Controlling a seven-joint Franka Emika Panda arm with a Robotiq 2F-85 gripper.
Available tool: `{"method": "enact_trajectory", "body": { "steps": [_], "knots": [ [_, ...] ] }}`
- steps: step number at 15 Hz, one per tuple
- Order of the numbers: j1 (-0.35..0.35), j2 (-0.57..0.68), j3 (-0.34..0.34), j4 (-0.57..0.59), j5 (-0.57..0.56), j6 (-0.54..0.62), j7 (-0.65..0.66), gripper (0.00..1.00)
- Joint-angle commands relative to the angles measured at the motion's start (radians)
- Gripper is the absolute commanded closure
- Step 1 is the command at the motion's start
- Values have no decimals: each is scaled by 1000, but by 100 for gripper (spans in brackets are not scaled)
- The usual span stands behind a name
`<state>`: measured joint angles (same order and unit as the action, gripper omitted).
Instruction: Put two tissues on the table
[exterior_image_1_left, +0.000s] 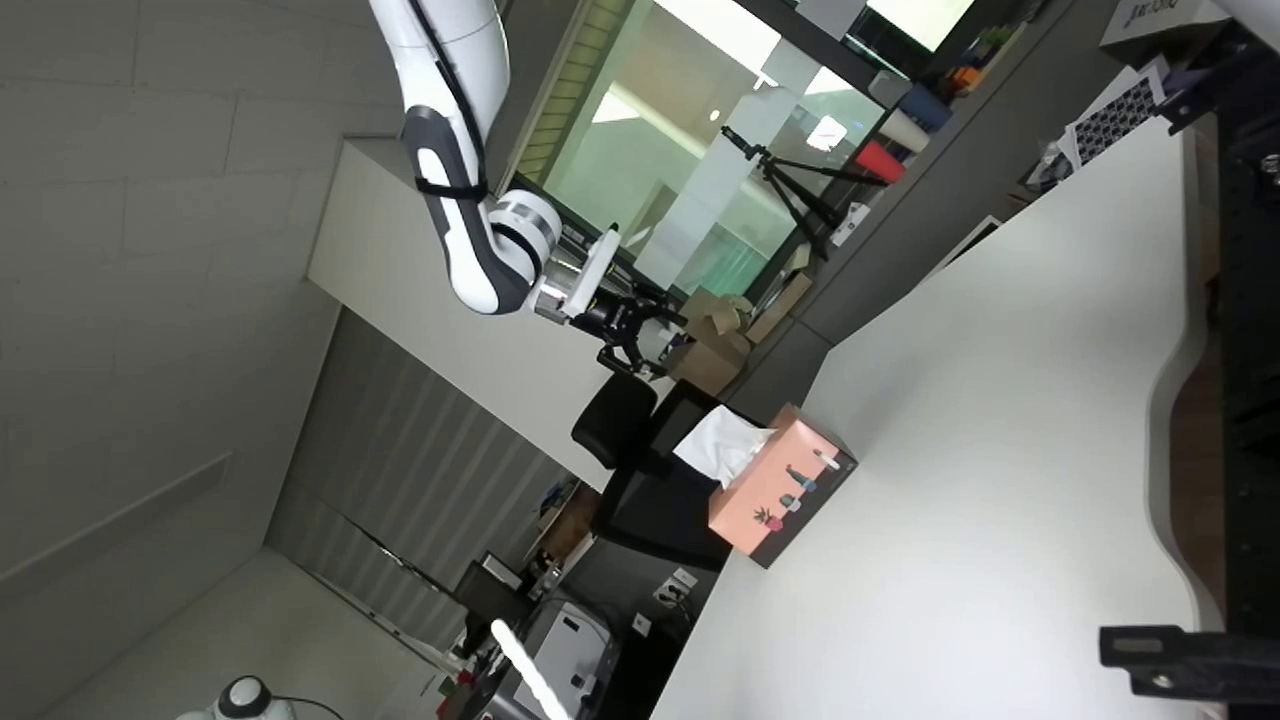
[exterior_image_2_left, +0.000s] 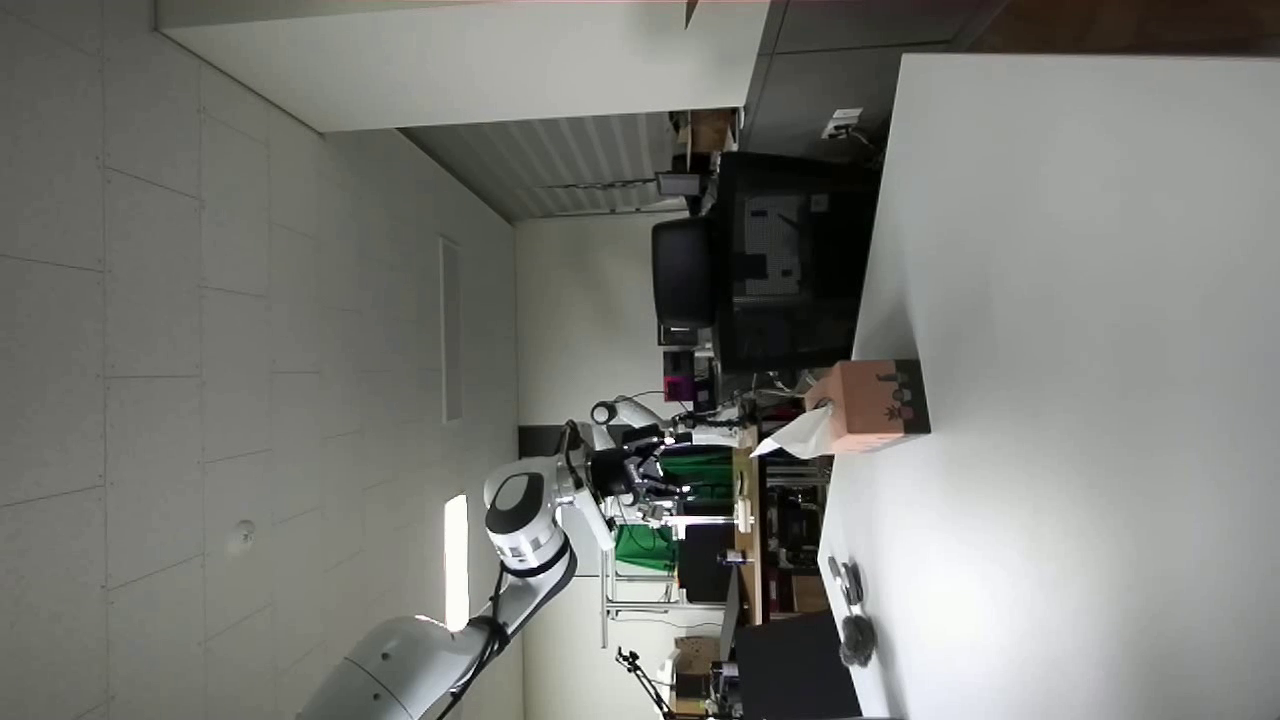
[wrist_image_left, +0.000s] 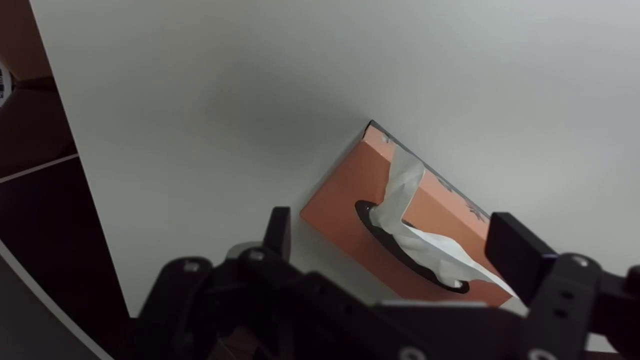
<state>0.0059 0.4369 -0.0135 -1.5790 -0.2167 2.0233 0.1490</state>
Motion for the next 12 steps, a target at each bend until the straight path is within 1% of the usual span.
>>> {"method": "enact_trajectory", "body": {
  "steps": [1,11,12],
  "knots": [
    [12,0,-14,3,7,-2,-4,0],
    [12,0,-15,6,7,-6,-4,0],
    [10,4,-8,8,4,0,-40,0]
  ]
}}
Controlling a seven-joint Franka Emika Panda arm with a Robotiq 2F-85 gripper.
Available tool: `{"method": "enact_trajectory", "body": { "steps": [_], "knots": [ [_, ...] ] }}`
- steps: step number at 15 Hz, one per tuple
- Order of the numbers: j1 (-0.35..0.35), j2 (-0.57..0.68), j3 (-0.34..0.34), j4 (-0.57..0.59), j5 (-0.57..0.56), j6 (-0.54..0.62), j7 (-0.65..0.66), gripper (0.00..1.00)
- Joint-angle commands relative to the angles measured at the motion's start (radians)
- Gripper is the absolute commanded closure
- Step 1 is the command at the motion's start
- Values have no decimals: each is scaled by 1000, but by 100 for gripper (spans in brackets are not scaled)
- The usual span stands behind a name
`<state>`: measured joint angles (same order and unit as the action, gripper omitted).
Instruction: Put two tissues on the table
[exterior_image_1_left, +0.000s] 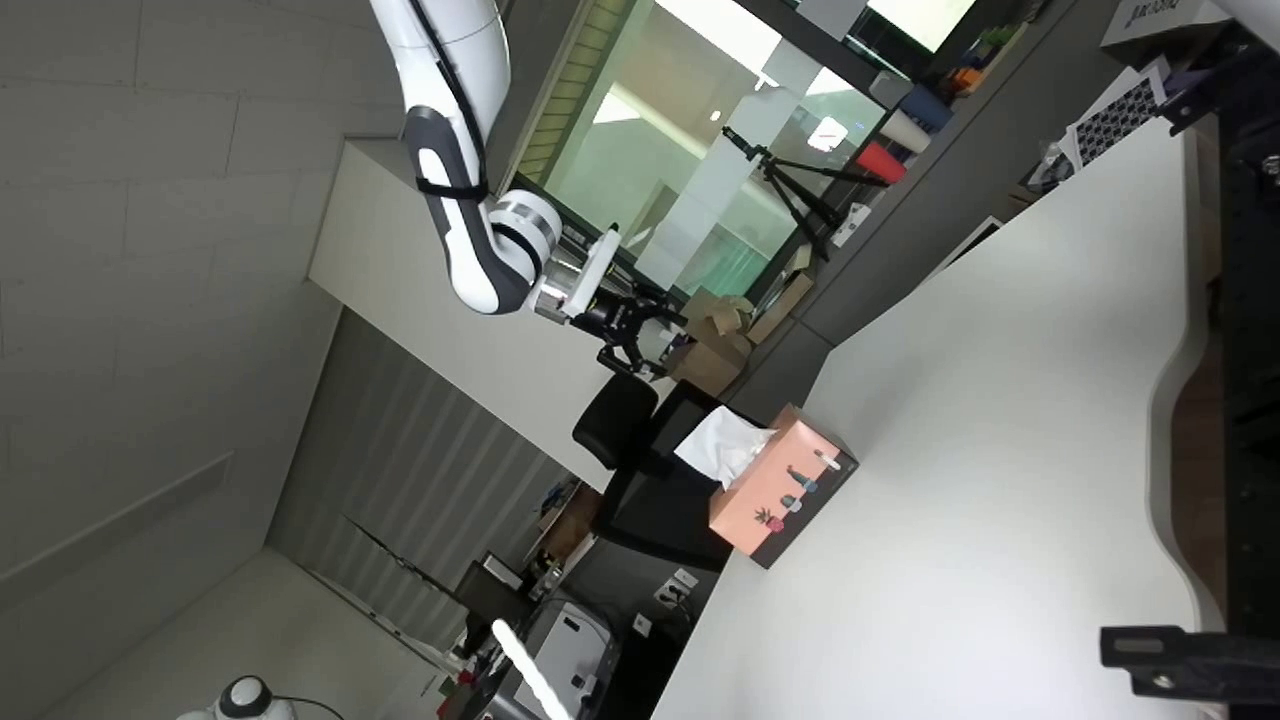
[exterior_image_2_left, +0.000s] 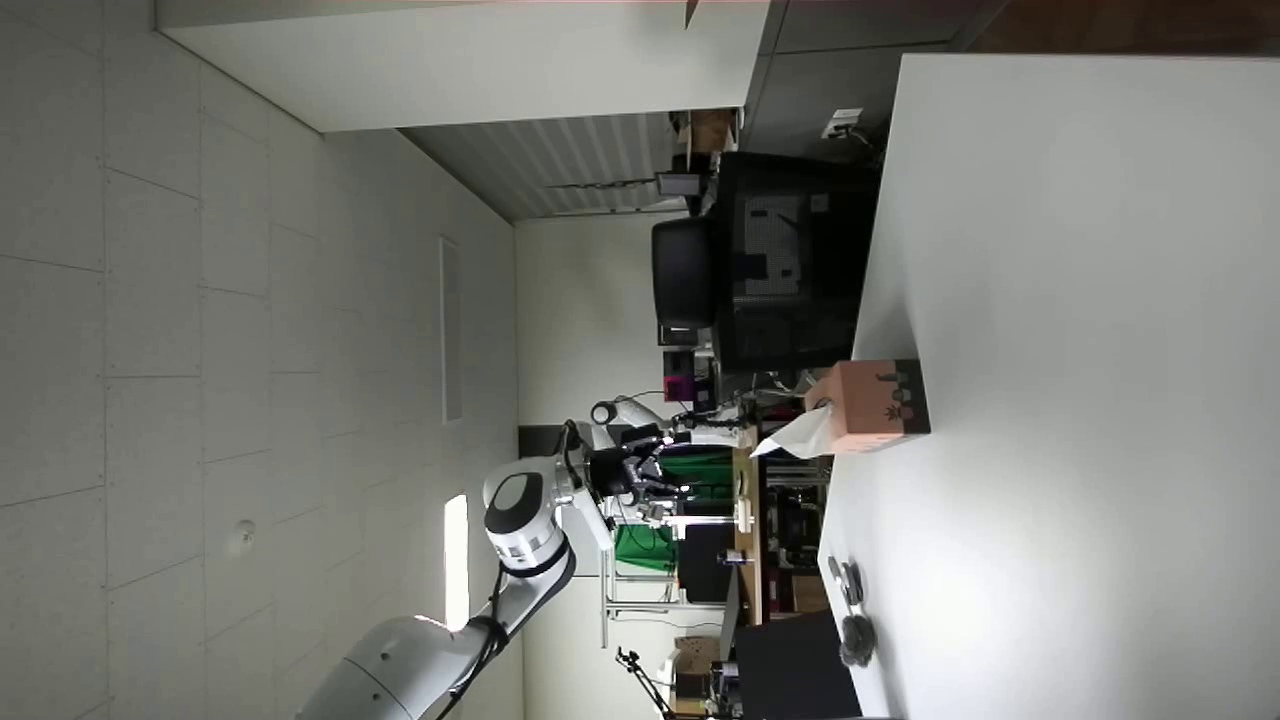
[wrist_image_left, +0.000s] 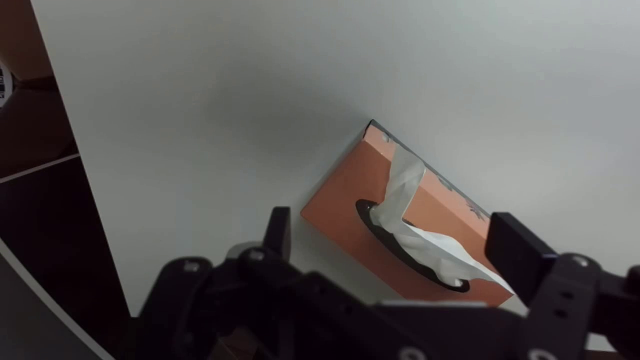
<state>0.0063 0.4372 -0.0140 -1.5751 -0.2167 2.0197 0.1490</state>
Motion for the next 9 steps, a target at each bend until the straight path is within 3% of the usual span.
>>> {"method": "enact_trajectory", "body": {
  "steps": [1,9],
  "knots": [
    [5,5,5,0,6,17,-102,0],
    [5,48,74,-75,-3,291,-467,0]
  ]
}}
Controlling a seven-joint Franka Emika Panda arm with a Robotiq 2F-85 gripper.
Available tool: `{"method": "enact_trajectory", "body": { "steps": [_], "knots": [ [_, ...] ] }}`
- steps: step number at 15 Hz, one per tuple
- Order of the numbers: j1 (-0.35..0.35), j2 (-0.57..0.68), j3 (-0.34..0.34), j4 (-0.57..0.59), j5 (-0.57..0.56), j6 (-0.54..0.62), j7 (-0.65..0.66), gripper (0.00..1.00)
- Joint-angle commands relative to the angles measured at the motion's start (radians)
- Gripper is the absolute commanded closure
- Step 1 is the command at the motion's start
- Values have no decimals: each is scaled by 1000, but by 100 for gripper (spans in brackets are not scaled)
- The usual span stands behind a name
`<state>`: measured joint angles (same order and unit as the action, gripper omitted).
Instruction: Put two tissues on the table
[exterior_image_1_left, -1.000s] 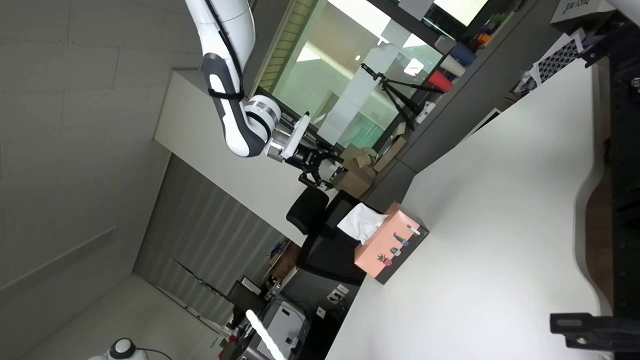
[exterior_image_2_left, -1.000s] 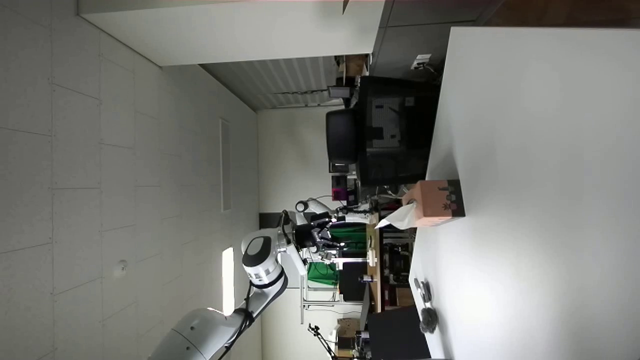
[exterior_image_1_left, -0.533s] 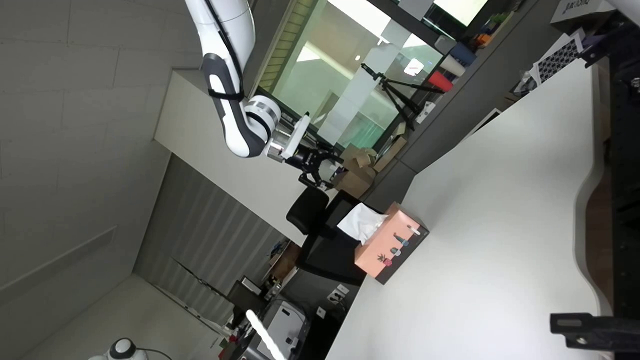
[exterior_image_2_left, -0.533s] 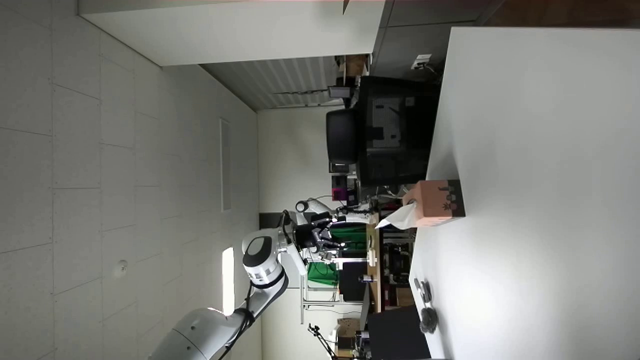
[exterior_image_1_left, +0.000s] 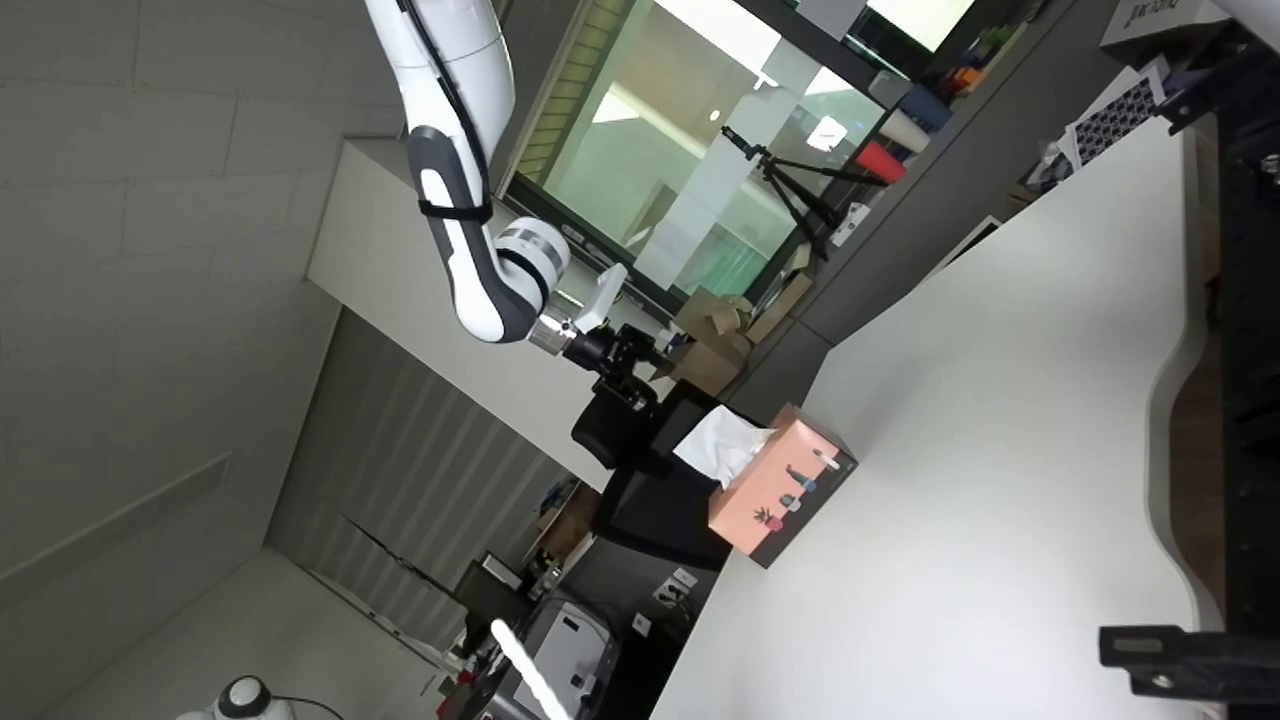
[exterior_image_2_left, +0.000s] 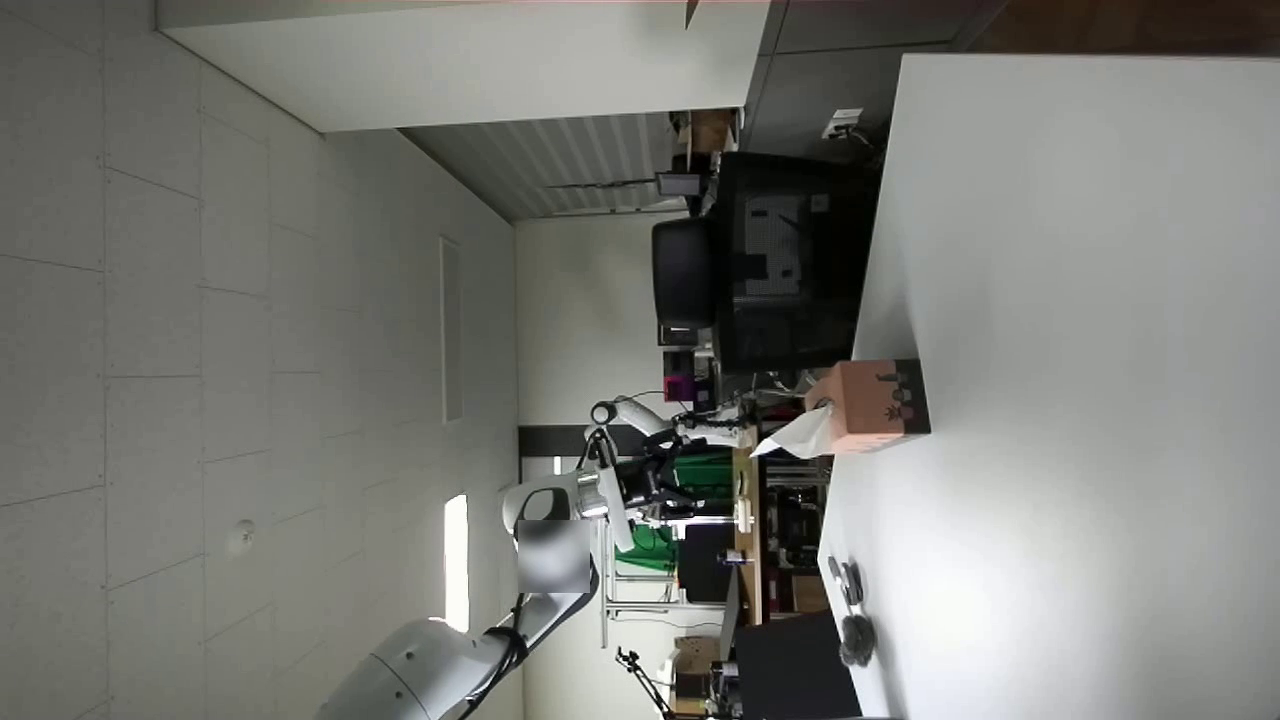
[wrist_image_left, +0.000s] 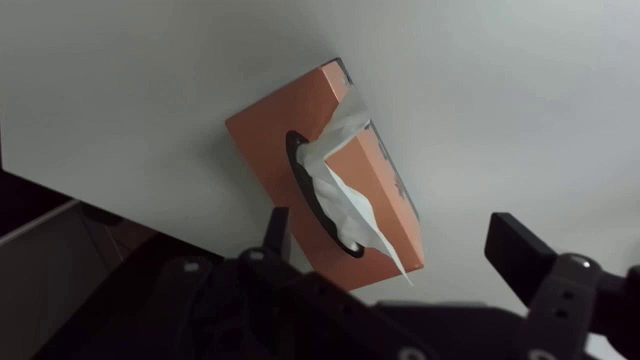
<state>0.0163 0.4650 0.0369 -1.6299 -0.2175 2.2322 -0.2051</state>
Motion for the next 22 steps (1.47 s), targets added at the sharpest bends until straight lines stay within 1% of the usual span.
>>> {"method": "enact_trajectory", "body": {
  "steps": [1,4,5,8,11,14,16,18,19,20,22],
  "knots": [
    [-4,34,30,-23,-7,102,-149,0],
    [2,79,36,-17,-24,166,-217,0],
    [8,93,30,-11,-38,184,-219,0],
    [18,121,10,-6,-80,239,-212,0],
    [14,142,0,-5,-96,280,-204,0],
    [25,165,-29,3,-117,322,-172,0],
    [28,177,-43,5,-125,346,-156,0],
    [23,183,-43,0,-106,372,-138,0],
    [17,185,-37,-1,-88,374,-130,25],
    [16,189,-37,1,-78,374,-119,26],
    [13,195,-32,5,-58,361,-101,40]
  ]
}}
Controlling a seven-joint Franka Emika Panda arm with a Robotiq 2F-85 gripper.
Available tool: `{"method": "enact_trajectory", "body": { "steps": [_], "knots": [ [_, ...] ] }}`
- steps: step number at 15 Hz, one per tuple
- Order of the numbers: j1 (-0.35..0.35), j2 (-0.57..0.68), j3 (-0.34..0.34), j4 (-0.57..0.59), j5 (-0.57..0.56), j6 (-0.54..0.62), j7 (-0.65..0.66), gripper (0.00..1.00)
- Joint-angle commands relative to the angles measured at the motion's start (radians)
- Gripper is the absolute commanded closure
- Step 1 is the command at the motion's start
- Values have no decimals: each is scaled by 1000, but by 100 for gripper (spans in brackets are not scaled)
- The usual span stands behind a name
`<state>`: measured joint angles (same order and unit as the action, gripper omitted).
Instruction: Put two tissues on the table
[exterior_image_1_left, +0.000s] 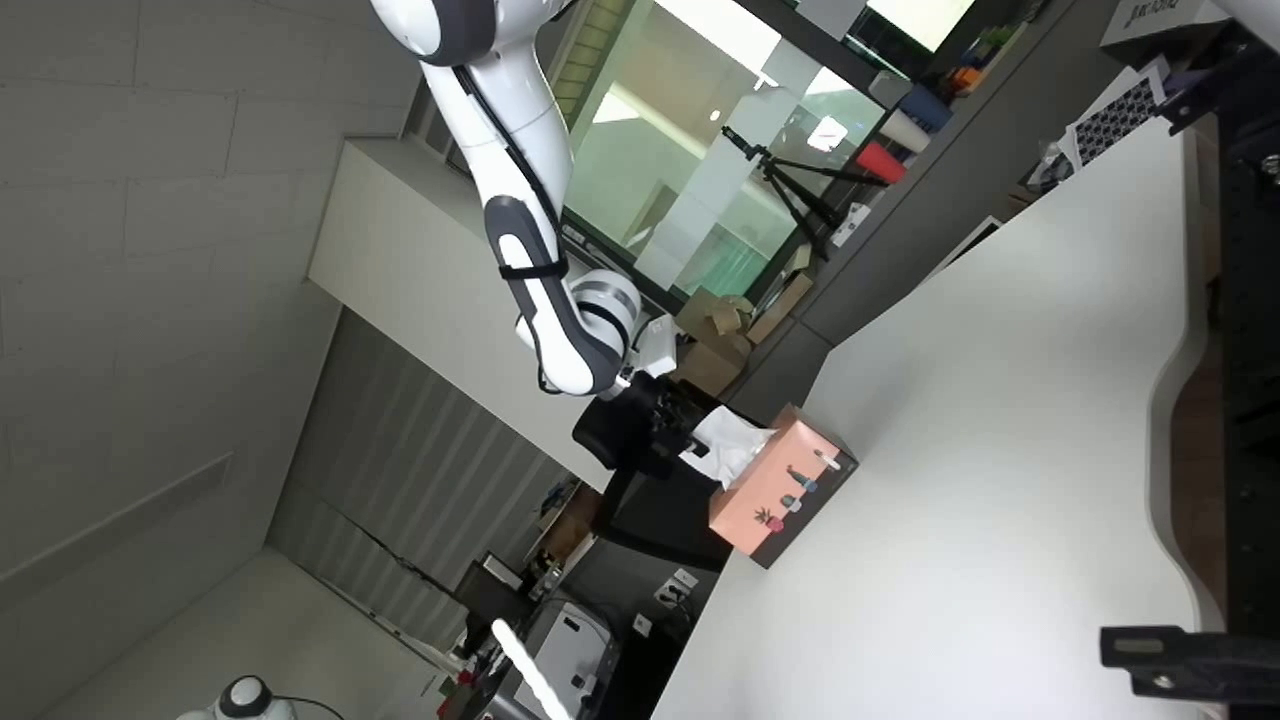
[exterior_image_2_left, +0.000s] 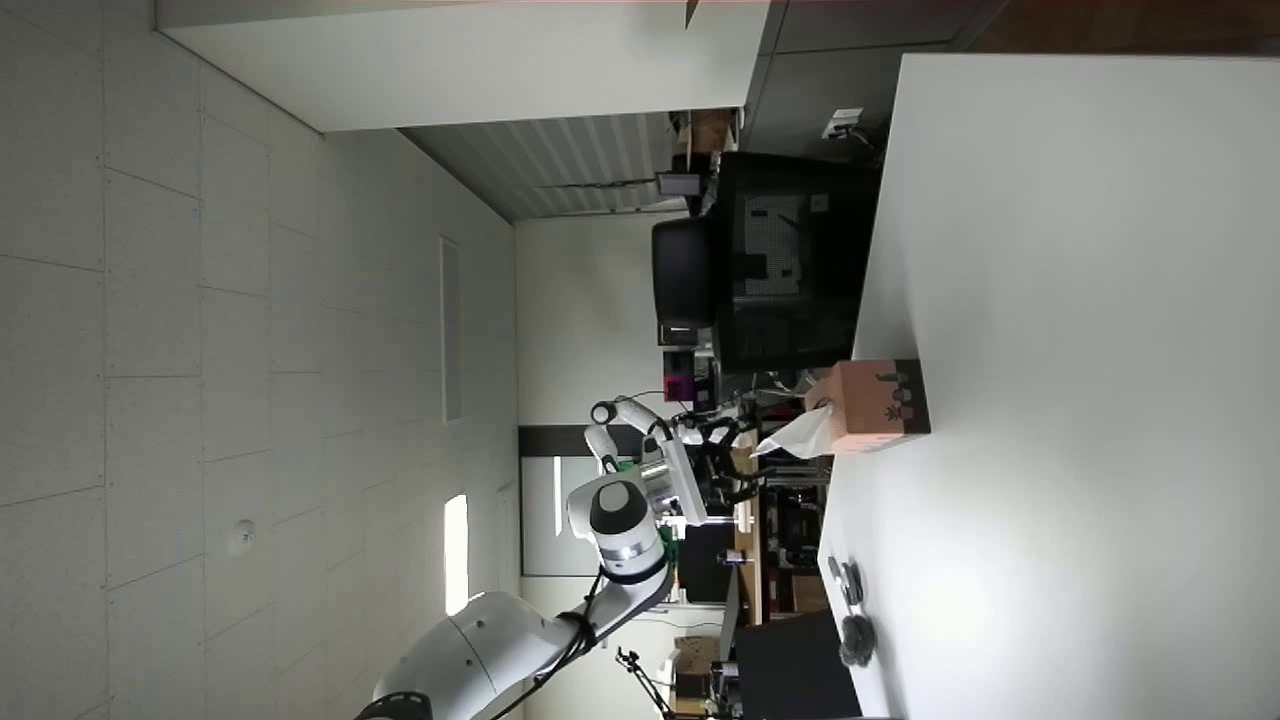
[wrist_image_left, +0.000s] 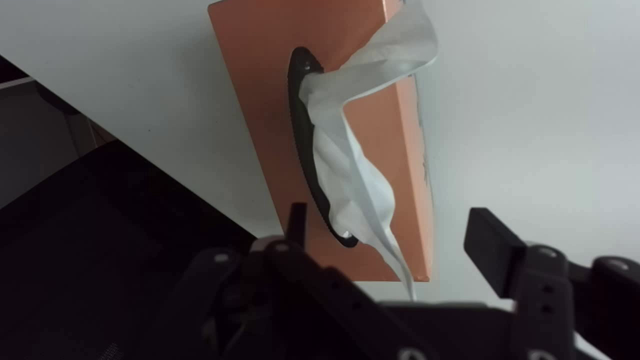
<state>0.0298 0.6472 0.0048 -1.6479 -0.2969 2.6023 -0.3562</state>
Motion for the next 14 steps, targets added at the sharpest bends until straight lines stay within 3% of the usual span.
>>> {"method": "enact_trajectory", "body": {
  "steps": [1,8,10,14],
  "knots": [
    [1,14,-4,22,25,-4,61,47],
    [11,7,-25,14,25,21,129,95],
    [14,8,-29,24,31,-19,145,100],
    [21,-1,-38,51,48,-133,192,100]
  ]
}}
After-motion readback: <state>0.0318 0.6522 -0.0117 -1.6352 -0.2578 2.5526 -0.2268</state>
